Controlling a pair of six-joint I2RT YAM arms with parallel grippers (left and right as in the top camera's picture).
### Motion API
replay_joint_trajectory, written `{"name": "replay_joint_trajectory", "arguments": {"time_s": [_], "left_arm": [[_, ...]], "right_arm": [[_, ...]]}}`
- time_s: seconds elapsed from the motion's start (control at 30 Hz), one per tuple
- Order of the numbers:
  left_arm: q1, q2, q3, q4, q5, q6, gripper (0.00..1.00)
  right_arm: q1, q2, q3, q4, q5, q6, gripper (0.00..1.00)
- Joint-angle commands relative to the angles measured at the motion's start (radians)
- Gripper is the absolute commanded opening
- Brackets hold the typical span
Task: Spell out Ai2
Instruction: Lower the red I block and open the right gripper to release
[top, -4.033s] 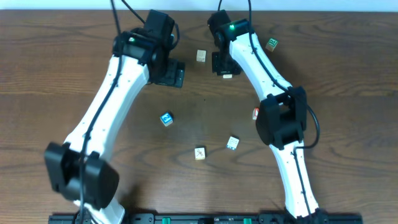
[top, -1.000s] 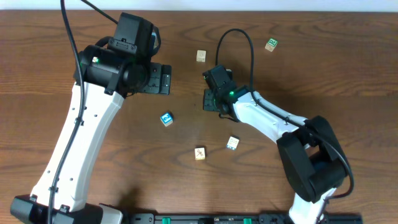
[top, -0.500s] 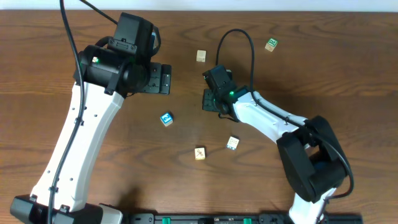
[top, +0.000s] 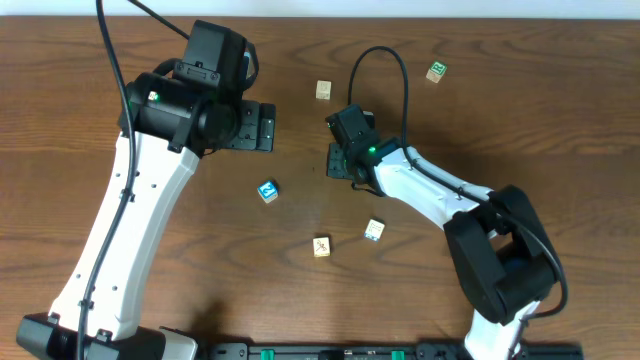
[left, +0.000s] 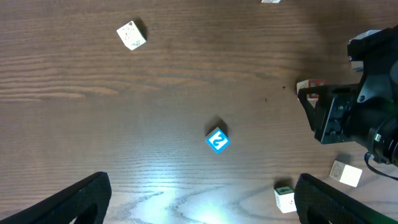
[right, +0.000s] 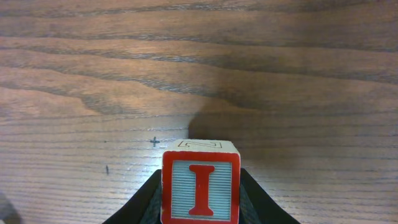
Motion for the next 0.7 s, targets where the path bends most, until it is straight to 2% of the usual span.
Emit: {"name": "replay_joint_trajectory", "arguments": {"time_s": [0.0, 0.43, 0.5, 0.57, 0.67], "left_arm": [[0.001, -0.022, 0.004, -0.002, 0.0, -0.005, 0.95], [0.001, -0.022, 0.004, -0.003, -0.007, -0.005, 0.96], [0.001, -0.022, 0.004, -0.003, -0.008, -0.005, 0.95], [0.001, -0.022, 0.004, -0.003, -0.008, -0.005, 0.95], [0.001, -0.022, 0.004, -0.001, -0.009, -0.005, 0.95]], "right_arm": [[0.006, 0.016, -0.004, 0.001, 0.035, 0.006, 0.3], [0.006, 0.048, -0.005, -0.001, 0.041, -0.001, 0.31], [0.006, 0.048, -0.005, -0.001, 0.039, -0.001, 0.33], [0.006, 0.047, -0.004, 0.0, 0.028, -0.001, 0.43], [0.006, 0.045, 0.003, 0.006, 0.011, -0.001, 0.45]]}}
